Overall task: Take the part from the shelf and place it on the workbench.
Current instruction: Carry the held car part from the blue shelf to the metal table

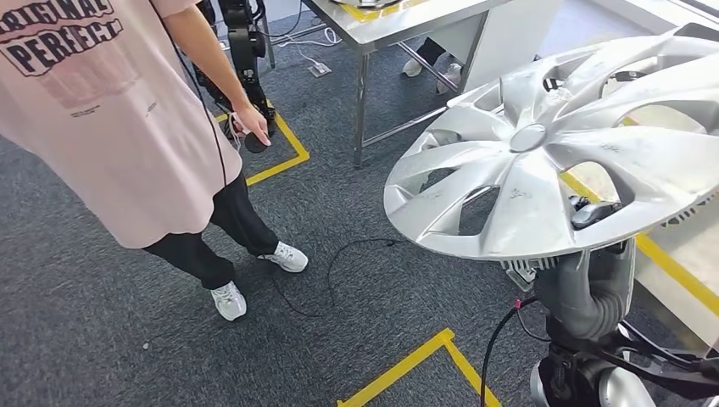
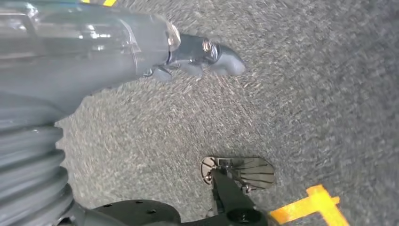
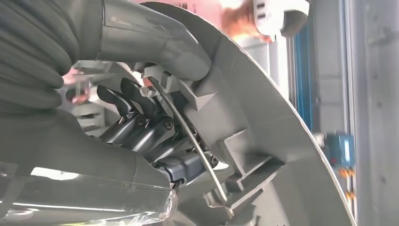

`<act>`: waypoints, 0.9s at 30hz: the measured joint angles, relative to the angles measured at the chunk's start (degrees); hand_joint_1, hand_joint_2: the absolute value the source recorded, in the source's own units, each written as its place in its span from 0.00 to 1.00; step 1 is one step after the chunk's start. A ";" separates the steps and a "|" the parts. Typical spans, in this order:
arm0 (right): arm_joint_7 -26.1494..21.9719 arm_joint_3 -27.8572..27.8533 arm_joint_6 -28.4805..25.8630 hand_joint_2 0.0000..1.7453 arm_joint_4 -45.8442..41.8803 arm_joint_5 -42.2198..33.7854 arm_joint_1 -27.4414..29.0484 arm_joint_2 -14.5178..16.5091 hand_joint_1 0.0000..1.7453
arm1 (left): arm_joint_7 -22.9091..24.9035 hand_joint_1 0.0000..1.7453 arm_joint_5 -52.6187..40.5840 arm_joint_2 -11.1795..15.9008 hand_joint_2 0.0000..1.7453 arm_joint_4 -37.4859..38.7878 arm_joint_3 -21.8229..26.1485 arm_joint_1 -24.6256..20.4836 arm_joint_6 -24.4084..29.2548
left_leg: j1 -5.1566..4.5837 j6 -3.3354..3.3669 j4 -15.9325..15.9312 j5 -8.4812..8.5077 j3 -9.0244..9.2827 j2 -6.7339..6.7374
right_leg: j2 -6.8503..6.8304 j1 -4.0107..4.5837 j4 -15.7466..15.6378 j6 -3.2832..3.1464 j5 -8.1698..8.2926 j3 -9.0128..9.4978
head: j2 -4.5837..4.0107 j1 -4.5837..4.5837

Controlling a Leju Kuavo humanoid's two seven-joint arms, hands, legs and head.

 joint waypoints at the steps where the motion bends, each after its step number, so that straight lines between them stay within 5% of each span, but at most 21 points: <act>1: -0.20 -0.04 0.08 1.00 0.16 -0.03 0.07 0.10 1.00 | -0.34 0.00 -0.01 0.03 1.00 0.00 0.03 0.11 0.04 | -0.07 0.05 0.01 -0.11 0.02 1.09 | -0.62 -0.06 2.88 0.18 -1.01 -1.29 | 0.00 0.23; 3: -0.52 -0.08 0.20 1.00 0.48 -0.05 0.20 0.27 1.00 | -1.29 0.00 -0.14 0.08 1.00 -0.02 0.15 0.14 0.11 | -0.11 -0.03 0.02 -0.36 0.16 3.07 | -1.35 -0.06 3.25 0.32 0.10 -1.20 | 0.00 0.52; 6: -0.62 -0.27 0.31 1.00 0.64 -0.03 0.18 0.39 1.00 | -2.22 0.00 -0.39 0.03 1.00 -0.27 0.37 -0.12 0.11 | -0.27 -0.55 0.07 -0.85 0.74 5.30 | -4.08 0.39 -7.42 -0.41 5.19 4.51 | 0.00 0.91; 8: -0.62 -0.47 0.37 1.00 0.63 0.02 0.10 0.39 1.00 | -2.31 0.00 -0.49 -0.08 1.00 -0.38 0.41 -0.19 0.09 | -0.50 -1.01 0.11 -1.10 0.94 6.47 | -5.53 0.92 -11.09 -1.15 5.90 6.33 | 0.00 0.89; 10: -0.62 -0.61 0.40 1.00 0.62 0.05 0.15 0.40 1.00 | -2.29 0.00 -0.54 -0.17 1.00 -0.40 0.42 -0.25 0.07 | -0.54 -1.48 0.09 -1.35 1.15 7.36 | -4.72 1.01 -11.43 -1.76 5.96 6.39 | 0.00 0.77; 12: -0.59 -0.78 0.42 1.00 0.56 0.07 0.22 0.40 1.00 | -2.28 0.00 -0.57 -0.22 1.00 -0.45 0.42 -0.39 0.03 | -0.24 -2.04 1.37 -2.59 0.91 4.11 | -3.68 0.71 -11.93 -2.34 6.27 6.61 | 0.00 0.60; 14: -0.52 -0.93 0.42 1.00 0.49 0.08 0.20 0.45 1.00 | -2.26 0.00 -0.60 -0.25 1.00 -0.46 0.43 -0.33 -0.05 | 0.05 -2.44 6.95 -5.71 -1.58 -0.27 | -2.70 0.45 -12.17 -2.74 6.44 6.75 | 0.00 0.07; 16: -0.44 -0.96 0.40 1.00 0.48 0.14 0.18 0.52 1.00 | -2.24 0.00 -0.61 -0.28 1.00 -0.44 0.43 0.00 -0.19 | 0.08 -2.61 14.18 -8.42 -5.35 -0.92 | -1.28 0.43 -12.06 -2.89 6.40 6.74 | 0.00 -0.41; 17: -0.37 -0.97 0.37 1.00 0.48 0.18 0.19 0.56 1.00 | -2.24 0.00 -0.61 -0.29 1.00 -0.44 0.43 0.14 -0.25 | 0.09 -2.65 15.90 -8.39 -6.50 -0.75 | -0.47 0.43 -11.96 -2.92 6.35 6.74 | 0.00 -0.59; 19: 0.01 -1.01 0.24 1.00 0.45 0.33 0.20 0.62 1.00 | -2.25 0.00 -0.68 -0.30 1.00 -0.44 0.43 0.20 -0.37 | 0.16 -2.57 13.16 -5.02 -5.93 -0.90 | 1.22 0.34 -11.58 -2.80 6.12 6.78 | 0.00 -0.94; 21: 0.46 -1.09 0.01 1.00 0.29 0.57 0.19 0.64 1.00 | -2.26 0.00 -0.83 -0.32 1.00 -0.44 0.43 0.21 -0.52 | 0.56 -2.36 6.30 -0.95 -3.22 -3.93 | 2.79 0.22 -10.89 -2.32 5.65 6.61 | 0.00 -1.29; 23: 0.93 -1.31 -0.30 1.00 -0.04 0.83 0.19 0.64 1.00 | -2.24 0.00 -0.98 -0.37 1.00 -0.43 0.43 0.30 -0.81 | 0.83 -2.12 2.53 -0.03 -1.50 -6.46 | 4.37 -0.02 -10.26 -1.67 5.37 6.03 | 0.00 -1.35; 25: 1.37 -1.48 -0.63 1.00 -0.38 0.97 0.24 0.61 1.00 | -2.14 0.00 -1.06 -0.51 1.00 -0.44 0.44 0.39 -1.13 | 0.69 -1.78 2.12 -0.50 -1.12 -5.51 | 6.07 -0.34 -10.17 -1.03 5.50 5.50 | 0.00 -1.27; 27: 1.65 -1.51 -0.92 1.00 -0.70 1.14 0.34 0.49 1.00 | -1.96 0.00 -1.12 -0.66 1.00 -0.43 0.45 0.34 -1.36 | 0.72 -1.22 1.84 -0.50 -0.87 -3.68 | 4.93 -0.31 -9.15 -0.43 4.77 4.80 | 0.00 -1.01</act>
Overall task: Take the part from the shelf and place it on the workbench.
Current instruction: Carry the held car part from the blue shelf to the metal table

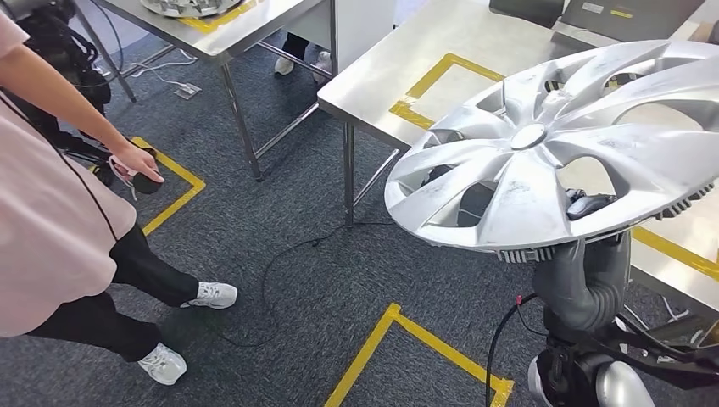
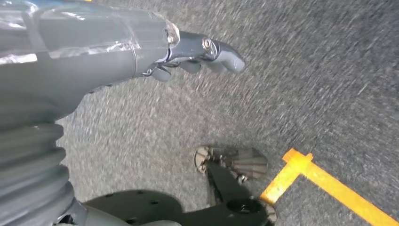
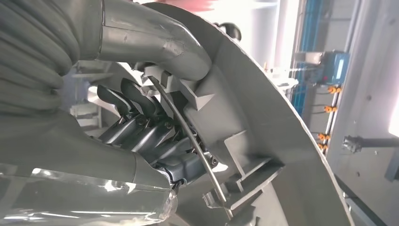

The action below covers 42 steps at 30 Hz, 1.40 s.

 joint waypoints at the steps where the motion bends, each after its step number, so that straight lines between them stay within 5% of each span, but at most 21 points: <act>1: 0.11 -0.01 -0.09 1.00 -0.17 0.10 -0.03 -0.08 1.00 | 0.07 0.00 -0.04 -0.07 1.00 0.01 0.01 -0.04 -0.09 | 0.03 0.30 -0.15 -0.04 0.15 1.02 | -1.64 0.11 1.91 0.27 -1.15 -0.96 | 0.00 0.36; 3: 0.25 -0.02 -0.15 1.00 -0.41 0.24 -0.13 -0.17 1.00 | 0.16 0.00 -0.11 -0.16 1.00 0.03 0.01 0.07 -0.17 | -0.16 0.77 -0.20 -0.29 0.33 3.09 | -5.11 0.18 8.67 0.77 -4.48 -4.28 | 0.00 1.19; 4: 0.27 -0.02 -0.15 1.00 -0.44 0.26 -0.12 -0.15 1.00 | 0.21 0.00 -0.11 -0.17 1.00 0.04 0.01 0.15 -0.20 | -0.27 0.88 -0.19 -0.43 0.39 4.12 | -5.74 0.15 12.14 0.94 -5.73 -6.02 | 0.00 1.44; 6: 0.32 -0.02 -0.16 1.00 -0.44 0.27 -0.02 -0.13 1.00 | 0.32 0.00 -0.11 -0.18 1.00 0.05 0.01 0.18 -0.23 | -0.45 0.89 -0.18 -0.74 0.58 6.06 | -6.17 0.15 14.51 0.96 -5.35 -7.30 | 0.00 1.81; 10: 0.38 -0.06 -0.27 1.00 -0.59 0.28 0.06 -0.17 1.00 | 0.40 0.00 -0.13 -0.42 1.00 0.06 0.01 -0.19 -0.24 | -0.85 0.51 -0.23 -1.50 1.51 8.78 | -9.05 0.94 1.88 -0.47 1.08 -0.90 | 0.00 2.09; 13: 0.45 -0.18 -0.30 1.00 -0.94 0.30 0.07 -0.23 1.00 | 0.40 0.00 -0.18 -0.61 1.00 0.05 0.01 -0.37 -0.25 | -1.07 -0.18 -0.41 -1.70 1.86 10.42 | -9.45 1.58 -0.72 -1.48 1.13 0.16 | 0.00 2.05; 14: 0.46 -0.24 -0.31 1.00 -1.05 0.31 0.15 -0.25 1.00 | 0.40 0.00 -0.21 -0.66 1.00 0.04 0.01 -0.41 -0.25 | -1.06 -0.50 -0.28 -1.92 1.98 10.49 | -8.93 1.40 -0.99 -1.76 1.28 0.34 | 0.00 2.06; 15: 0.47 -0.30 -0.32 1.00 -1.18 0.33 0.22 -0.25 1.00 | 0.40 0.00 -0.25 -0.68 1.00 0.03 0.01 -0.47 -0.25 | -1.00 -0.82 0.35 -2.40 1.95 9.07 | -8.44 1.20 -1.41 -2.02 1.44 0.64 | 0.00 1.98; 18: 0.61 -0.35 -0.41 1.00 -1.44 0.52 0.28 -0.19 1.00 | 0.38 0.00 -0.34 -0.68 1.00 0.01 0.02 -0.48 -0.32 | -0.79 -1.35 7.99 -6.45 -1.50 3.11 | -6.96 0.78 -2.18 -2.54 1.75 1.28 | 0.00 1.34; 20: 0.79 -0.34 -0.54 1.00 -1.46 0.70 0.26 -0.15 1.00 | 0.41 0.00 -0.35 -0.69 1.00 0.02 0.01 -0.22 -0.52 | -0.70 -1.44 13.79 -8.38 -4.88 2.81 | -5.49 0.85 -2.06 -2.68 1.68 1.27 | 0.00 0.98; 21: 0.88 -0.34 -0.60 1.00 -1.49 0.76 0.26 -0.15 1.00 | 0.44 0.00 -0.35 -0.72 1.00 0.02 0.01 -0.12 -0.62 | -0.67 -1.45 14.44 -7.78 -5.60 2.95 | -4.68 0.88 -1.95 -2.69 1.61 1.27 | 0.00 0.86; 23: 0.96 -0.34 -0.67 1.00 -1.53 0.81 0.25 -0.15 1.00 | 0.46 0.00 -0.35 -0.77 1.00 0.02 0.01 -0.09 -0.74 | -0.53 -1.39 9.80 -3.47 -4.18 2.37 | -2.98 0.82 -1.48 -2.51 1.30 1.30 | 0.00 0.64; 25: 0.98 -0.35 -0.70 1.00 -1.58 0.82 0.19 -0.15 1.00 | 0.46 0.00 -0.35 -0.80 1.00 0.02 0.01 -0.12 -0.75 | -0.07 -1.21 3.57 -0.36 -1.54 -1.01 | -1.44 0.68 -0.71 -1.99 0.79 1.06 | 0.00 0.45; 27: 1.06 -0.36 -0.71 1.00 -1.73 0.82 -0.04 -0.17 1.00 | 0.44 0.00 -0.35 -0.91 1.00 0.02 0.02 -0.06 -0.75 | 0.12 -0.92 1.38 -0.44 -0.45 -3.11 | 0.04 0.40 -0.18 -1.33 0.61 0.41 | 0.00 0.38; 29: 1.13 -0.37 -0.74 1.00 -1.91 0.82 -0.19 -0.26 1.00 | 0.40 0.00 -0.33 -1.03 1.00 0.03 0.02 0.08 -0.74 | 0.03 -0.52 1.01 -0.58 -0.24 -1.61 | 1.46 0.10 -0.06 -0.71 0.73 -0.19 | 0.00 0.36; 30: 1.14 -0.37 -0.75 1.00 -1.98 0.83 -0.25 -0.33 1.00 | 0.35 0.00 -0.33 -1.04 1.00 0.04 0.02 0.12 -0.74 | 0.08 -0.29 0.82 -0.58 -0.09 -0.74 | 0.87 0.14 0.27 -0.40 0.50 -0.50 | 0.00 0.51; 33: 1.15 -0.36 -0.78 1.00 -2.13 0.84 -0.74 -0.56 1.00 | 0.19 0.00 -0.35 -1.08 1.00 0.08 0.03 0.16 -0.74 | 0.10 0.41 0.46 -0.78 0.37 2.13 | -4.43 0.32 6.84 0.61 -3.03 -3.87 | 0.00 1.57; 36: 1.13 -0.34 -0.79 1.00 -2.13 0.82 -0.87 -0.58 1.00 | 0.22 0.00 -0.38 -1.07 1.00 0.09 0.03 0.32 -0.75 | -0.10 0.52 0.48 -1.25 0.58 4.62 | -6.19 0.09 15.14 1.03 -5.48 -8.27 | 0.00 2.07; 37: 1.10 -0.34 -0.78 1.00 -2.13 0.81 -0.83 -0.58 1.00 | 0.25 0.00 -0.40 -1.04 1.00 0.10 0.03 0.28 -0.75 | -0.12 0.43 0.49 -1.43 0.74 5.15 | -6.24 0.10 14.57 0.96 -4.33 -8.09 | 0.00 2.14; 40: 0.94 -0.36 -0.69 1.00 -2.15 0.81 -0.68 -0.59 1.00 | 0.41 0.00 -0.44 -1.10 1.00 0.10 0.03 -0.11 -0.75 | -0.19 0.01 0.43 -1.97 1.47 5.78 | -6.08 0.34 4.61 -0.01 1.21 -3.10 | 0.00 2.19; 42: 0.77 -0.36 -0.58 1.00 -2.24 0.81 -0.66 -0.62 1.00 | 0.53 0.00 -0.44 -1.22 1.00 0.09 0.04 -0.43 -0.75 | -0.18 -0.47 0.35 -2.05 1.41 5.75 | -6.12 0.68 0.73 -0.82 1.77 -1.10 | 0.00 2.22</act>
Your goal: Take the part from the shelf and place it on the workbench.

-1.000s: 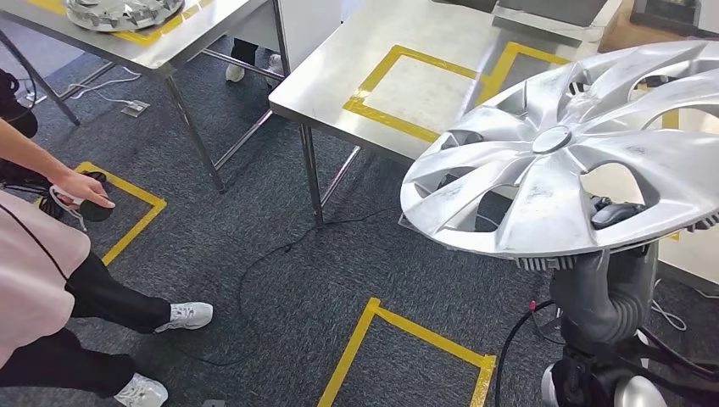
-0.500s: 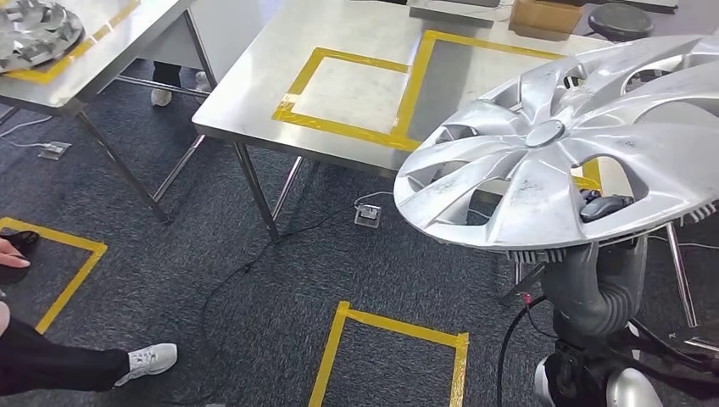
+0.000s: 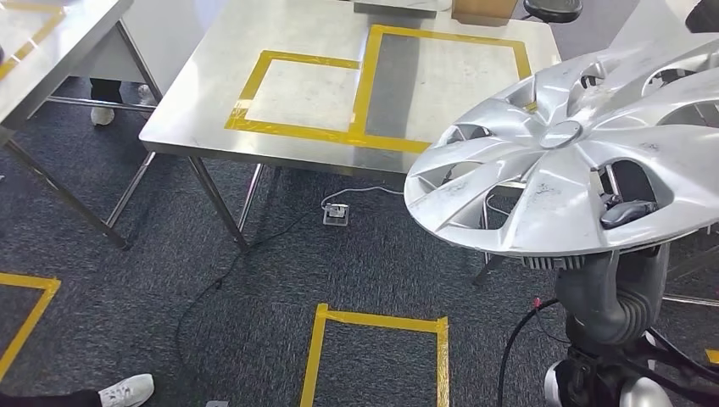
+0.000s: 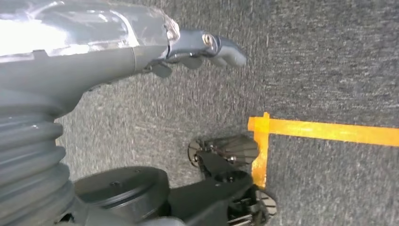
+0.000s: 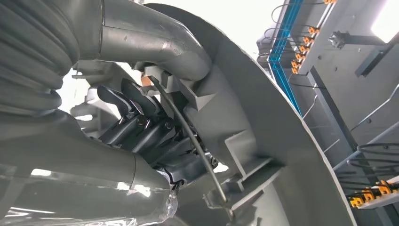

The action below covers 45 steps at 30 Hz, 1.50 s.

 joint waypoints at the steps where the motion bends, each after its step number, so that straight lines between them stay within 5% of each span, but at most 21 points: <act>1: -0.07 0.01 0.07 1.00 -0.05 -0.01 0.01 -0.01 1.00 | 0.04 0.00 0.00 -0.06 1.00 -0.01 0.01 -0.11 -0.01 | 0.00 -0.28 -0.07 0.07 -0.11 -0.09 | -0.12 0.15 -0.31 -0.28 -0.28 0.16 | 0.00 0.03; 3: -0.16 0.01 0.21 1.00 -0.12 -0.02 0.02 -0.03 1.00 | 0.08 0.00 0.00 -0.13 1.00 -0.01 0.01 -0.12 -0.03 | -0.04 -0.52 -0.41 0.15 0.11 -0.41 | -0.45 0.14 -0.97 -0.34 -0.34 0.39 | 0.00 0.09; 7: -0.23 0.02 0.28 1.00 -0.15 0.00 0.03 0.01 1.00 | 0.11 0.00 0.01 -0.10 1.00 -0.01 0.00 -0.12 -0.04 | -0.34 1.11 -1.09 0.27 0.69 -1.15 | -0.96 -0.12 -1.54 0.23 -0.32 0.88 | 0.00 -0.39; 18: -0.31 0.01 0.36 1.00 -0.15 -0.05 0.02 0.02 1.00 | 0.17 0.00 0.01 -0.14 1.00 -0.01 -0.01 -0.06 -0.03 | -0.40 -0.58 -1.93 0.73 0.98 -1.79 | -1.55 -0.14 -1.39 -0.26 -0.63 1.05 | 0.00 -1.26; 34: -0.73 -0.01 0.61 1.00 -0.13 -0.45 0.01 0.04 1.00 | 0.20 0.00 0.11 -0.22 1.00 -0.01 -0.01 -0.04 0.01 | -0.63 -0.50 -1.94 0.68 1.04 -1.67 | -1.61 -0.42 -1.96 0.02 -0.45 1.49 | 0.00 -1.12; 37: -0.73 -0.03 0.64 1.00 -0.15 -0.52 -0.04 0.02 1.00 | 0.22 0.00 0.14 -0.27 1.00 -0.01 -0.01 -0.06 0.01 | -0.75 0.48 -3.07 1.16 1.83 -1.50 | -1.42 -0.60 -2.91 0.80 -0.03 1.97 | 0.00 -1.25; 39: -0.72 -0.07 0.69 1.00 -0.22 -0.55 -0.11 -0.04 1.00 | 0.25 0.00 0.16 -0.42 1.00 -0.02 0.00 -0.11 0.01 | -0.41 1.22 -5.33 2.12 3.33 -1.12 | -0.93 -0.61 -1.03 1.16 -1.18 1.28 | 0.00 -1.26; 42: -0.68 -0.07 0.76 1.00 -0.24 -0.53 -0.10 -0.11 1.00 | 0.28 0.00 0.16 -0.64 1.00 -0.01 0.01 -0.09 -0.01 | 0.02 1.24 -6.40 2.22 4.59 -0.59 | -0.40 -1.05 9.00 1.76 -5.04 -3.78 | 0.00 -0.60; 44: -0.63 -0.05 0.78 1.00 -0.24 -0.54 -0.03 -0.11 1.00 | 0.33 0.00 0.17 -0.81 1.00 -0.01 0.01 -0.06 -0.02 | 0.28 0.75 -6.30 1.64 5.19 -0.30 | -0.49 -1.55 11.28 2.37 -4.29 -5.41 | 0.00 -0.28; 45: -0.57 -0.04 0.78 1.00 -0.24 -0.54 -0.01 -0.11 1.00 | 0.35 0.00 0.17 -0.87 1.00 -0.01 0.01 -0.05 -0.01 | 0.54 0.35 -6.10 1.18 5.57 -0.11 | -0.86 -1.82 9.18 2.71 -2.28 -4.69 | 0.00 -0.16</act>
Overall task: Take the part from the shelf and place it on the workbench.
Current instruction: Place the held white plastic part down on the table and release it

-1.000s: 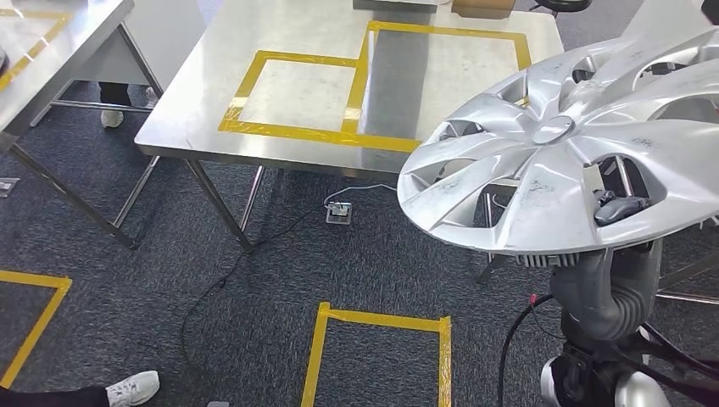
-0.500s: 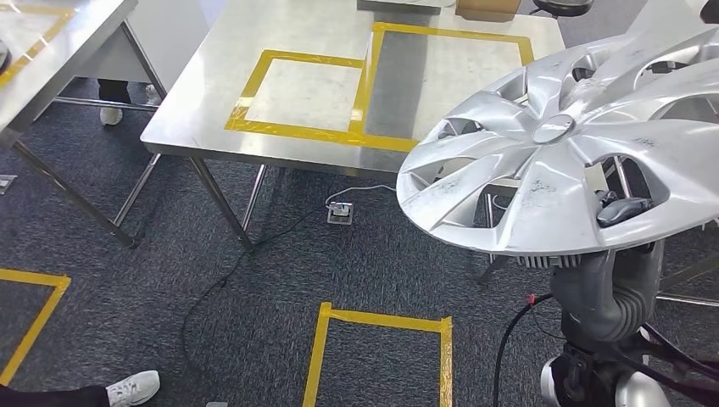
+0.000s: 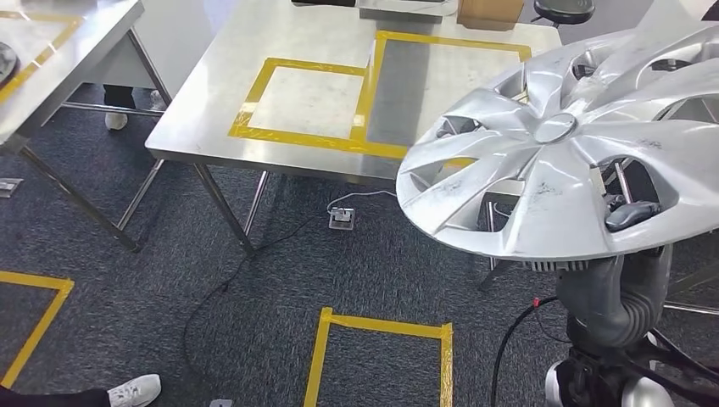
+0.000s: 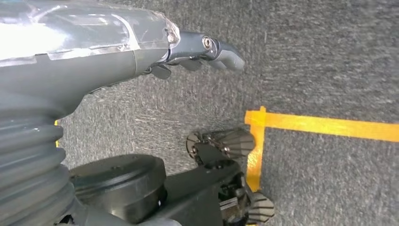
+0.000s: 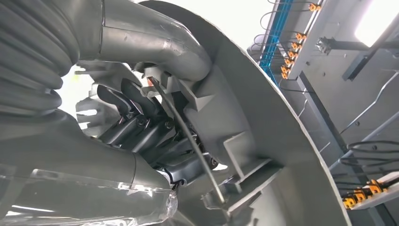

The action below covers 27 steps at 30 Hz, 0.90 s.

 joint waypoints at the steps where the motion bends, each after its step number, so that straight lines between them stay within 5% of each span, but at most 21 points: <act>1: 0.07 0.01 -0.01 1.00 0.00 0.01 -0.01 0.00 1.00 | 0.02 0.00 -0.01 -0.04 1.00 0.00 0.00 0.02 0.01 | 0.27 -0.51 0.36 -0.61 0.38 0.25 | -0.98 -0.25 -3.47 0.43 2.31 1.37 | 0.00 0.15; 2: 0.15 0.03 -0.01 1.00 0.03 0.01 -0.08 0.02 1.00 | 0.02 0.00 -0.01 0.06 1.00 0.02 0.00 0.05 0.01 | 0.30 -1.10 0.84 -1.30 0.66 0.54 | -2.44 -0.12 -6.65 0.81 3.84 2.70 | 0.00 0.53; 4: 0.24 0.04 -0.02 1.00 0.08 0.02 -0.36 0.03 1.00 | 0.04 0.00 -0.01 0.27 1.00 0.03 -0.01 0.21 0.02 | -0.08 -2.06 1.91 -2.62 0.82 1.59 | -4.42 0.12 -10.05 0.10 4.33 3.96 | 0.00 1.17; 7: 0.33 0.08 -0.04 1.00 0.12 0.02 -0.31 0.10 1.00 | 0.10 0.00 -0.02 0.38 1.00 0.03 -0.02 0.32 0.02 | -0.38 -2.69 2.38 -3.91 1.31 3.86 | -2.50 0.17 -9.42 -2.05 3.13 3.37 | 0.00 0.13; 10: 0.34 0.04 -0.04 1.00 0.08 0.03 -0.29 0.11 1.00 | 0.13 0.00 -0.02 0.39 1.00 0.02 -0.01 0.00 0.02 | -0.01 -2.76 8.09 -7.74 -1.00 -0.53 | -0.14 0.26 -9.24 -2.94 2.72 3.50 | 0.00 -1.15; 11: 0.34 0.03 -0.05 1.00 0.05 0.04 -0.33 0.13 1.00 | 0.13 0.00 -0.02 0.37 1.00 0.01 -0.01 -0.02 0.02 | -0.04 -2.51 12.31 -9.49 -3.40 -2.01 | 0.63 0.35 -9.27 -3.12 2.66 3.54 | 0.00 -1.54; 13: 0.34 0.04 -0.07 1.00 0.04 0.04 -0.34 0.17 1.00 | 0.17 0.00 -0.02 0.32 1.00 0.01 -0.02 0.12 0.02 | -0.29 -1.97 19.49 -11.11 -8.36 -2.46 | 2.37 0.63 -9.31 -3.40 2.52 3.68 | 0.00 -2.08; 14: 0.34 0.05 -0.08 1.00 0.04 0.04 -0.33 0.20 1.00 | 0.19 0.00 -0.02 0.31 1.00 0.02 -0.02 0.18 0.02 | -0.42 -1.61 20.58 -10.17 -9.83 -2.49 | 3.27 0.78 -9.31 -3.51 2.42 3.84 | 0.00 -2.26; 16: 0.34 0.07 -0.13 1.00 0.03 0.07 -0.34 0.25 1.00 | 0.21 0.00 -0.02 0.31 1.00 0.02 -0.02 0.21 0.03 | -0.70 -0.67 16.63 -5.02 -9.89 -3.65 | 4.96 1.02 -9.32 -3.63 2.16 4.42 | 0.00 -2.45; 18: 0.34 0.08 -0.20 1.00 0.04 0.15 -0.44 0.30 1.00 | 0.22 0.00 -0.02 0.38 1.00 0.02 -0.01 0.26 0.04 | -0.70 0.25 10.59 -0.14 -8.44 -7.83 | 6.50 0.98 -9.29 -3.47 1.91 4.74 | 0.00 -2.40; 20: 0.37 0.08 -0.26 1.00 0.09 0.21 -0.54 0.35 1.00 | 0.24 0.00 -0.03 0.43 1.00 0.01 -0.01 0.37 0.05 | -0.80 0.46 7.76 1.05 -7.58 -10.01 | 8.08 0.59 -9.34 -2.85 2.00 4.45 | 0.00 -2.50; 22: 0.39 0.08 -0.32 1.00 0.11 0.21 -0.49 0.37 1.00 | 0.26 0.00 -0.02 0.44 1.00 0.02 -0.01 0.33 0.07 | -0.89 0.40 6.53 0.60 -6.96 -8.10 | 9.45 0.32 -9.56 -2.00 2.26 4.05 | 0.00 -2.76; 23: 0.39 0.08 -0.33 1.00 0.10 0.22 -0.49 0.34 1.00 | 0.26 0.00 -0.02 0.48 1.00 0.02 -0.01 0.27 0.08 | -0.82 0.50 6.01 0.48 -6.80 -7.18 | 8.73 0.45 -9.35 -1.68 2.05 3.87 | 0.00 -2.60; 24: 0.39 0.09 -0.34 1.00 0.11 0.22 -0.56 0.33 1.00 | 0.25 0.00 -0.01 0.48 1.00 0.02 -0.01 0.24 0.09 | -0.80 0.24 5.57 0.26 -6.68 -6.46 | 7.68 0.61 -9.25 -1.92 2.01 3.97 | 0.00 -2.26; 26: 0.40 0.13 -0.34 1.00 0.15 0.22 -0.70 0.38 1.00 | 0.24 0.00 -0.01 0.45 1.00 0.02 0.00 0.31 0.09 | -1.06 -0.06 5.43 -0.01 -6.69 -5.28 | 5.23 0.92 -9.41 -3.55 1.71 4.52 | 0.00 -1.47; 27: 0.40 0.14 -0.34 1.00 0.17 0.22 -0.71 0.42 1.00 | 0.25 0.00 -0.01 0.40 1.00 0.02 0.00 0.38 0.09 | -1.20 -0.21 5.51 -0.15 -6.61 -4.79 | 5.13 0.91 -9.80 -4.48 1.98 4.87 | 0.00 -1.23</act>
